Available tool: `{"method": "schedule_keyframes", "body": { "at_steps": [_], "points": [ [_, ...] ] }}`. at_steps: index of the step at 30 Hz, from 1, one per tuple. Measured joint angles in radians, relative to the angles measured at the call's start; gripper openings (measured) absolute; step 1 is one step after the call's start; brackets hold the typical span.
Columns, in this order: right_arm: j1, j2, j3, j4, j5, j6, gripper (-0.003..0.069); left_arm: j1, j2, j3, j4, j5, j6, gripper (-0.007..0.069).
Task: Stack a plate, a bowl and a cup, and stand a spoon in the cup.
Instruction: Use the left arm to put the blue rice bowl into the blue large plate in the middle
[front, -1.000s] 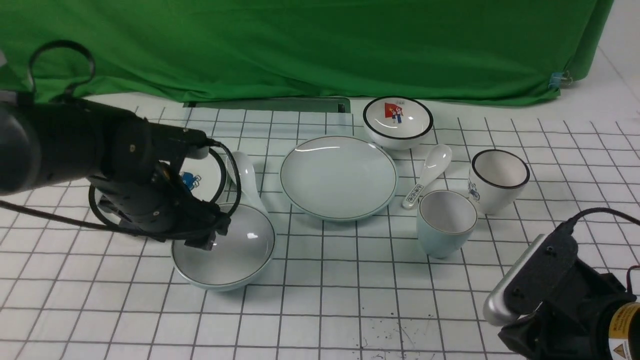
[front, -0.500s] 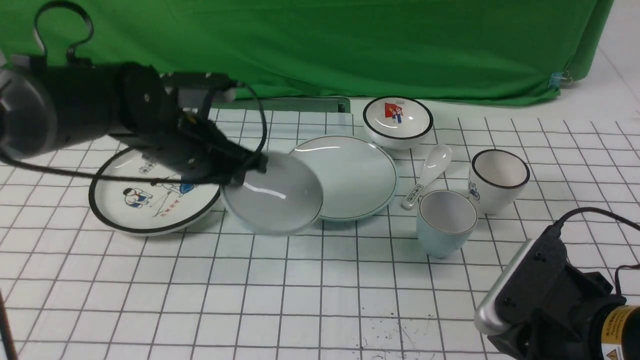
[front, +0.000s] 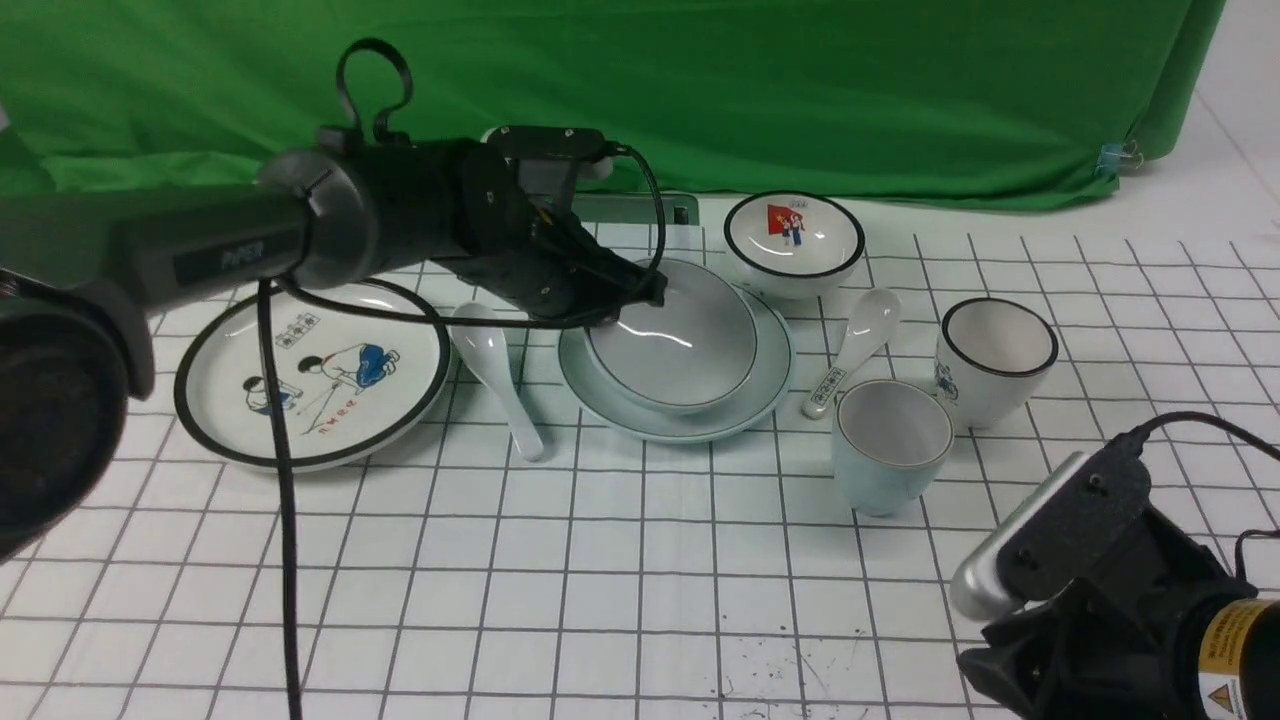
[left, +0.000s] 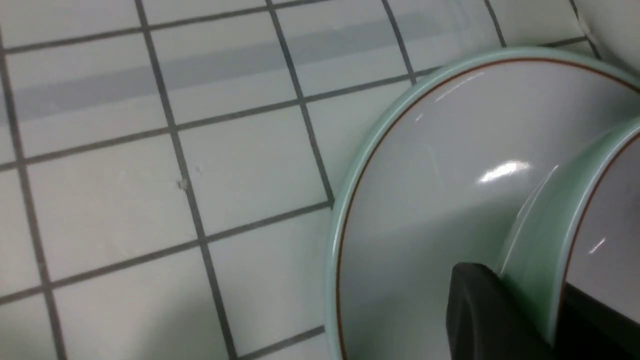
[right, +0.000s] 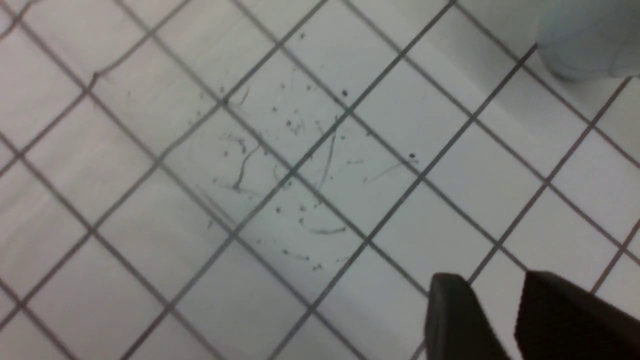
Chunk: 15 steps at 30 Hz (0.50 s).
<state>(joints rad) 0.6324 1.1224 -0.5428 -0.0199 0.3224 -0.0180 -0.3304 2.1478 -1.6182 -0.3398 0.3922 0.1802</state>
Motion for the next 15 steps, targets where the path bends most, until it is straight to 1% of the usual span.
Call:
{"method": "schedule_keyframes", "body": {
  "at_steps": [1,2,3,4,5,7,10,14,15],
  "points": [
    [-0.008,0.004,-0.003,0.0,-0.001,0.007,0.0262,0.0,0.001,-0.001,0.001,-0.001,0.0,-0.0003],
    [-0.04,0.032,-0.035,0.0,0.002,0.027,0.0328,0.0,0.002,-0.003,0.014,-0.004,0.002,0.0001],
    [-0.066,0.052,-0.057,0.0,0.012,0.038,0.0348,0.0,0.002,-0.003,0.021,-0.004,0.008,0.0005],
    [-0.066,0.052,-0.057,0.0,0.012,0.042,0.0348,0.0,0.002,-0.003,0.023,-0.004,0.011,0.0008],
    [-0.112,0.099,-0.114,0.001,0.041,0.062,0.0367,0.0,0.002,-0.003,0.031,-0.003,0.037,0.0027],
    [-0.168,0.176,-0.207,0.012,0.098,0.078,0.0379,0.0,0.003,-0.003,0.045,0.007,0.066,0.0091],
    [-0.228,0.293,-0.347,0.026,0.166,0.08,0.0384,0.0,0.001,-0.003,0.052,0.028,0.078,0.0232],
    [-0.254,0.443,-0.514,0.033,0.19,0.075,0.0386,0.0,-0.055,-0.003,0.059,0.083,0.069,0.0458],
    [-0.254,0.469,-0.549,0.034,0.192,0.074,0.0387,0.0,-0.076,-0.003,0.067,0.094,0.058,0.049]
  ]
}}
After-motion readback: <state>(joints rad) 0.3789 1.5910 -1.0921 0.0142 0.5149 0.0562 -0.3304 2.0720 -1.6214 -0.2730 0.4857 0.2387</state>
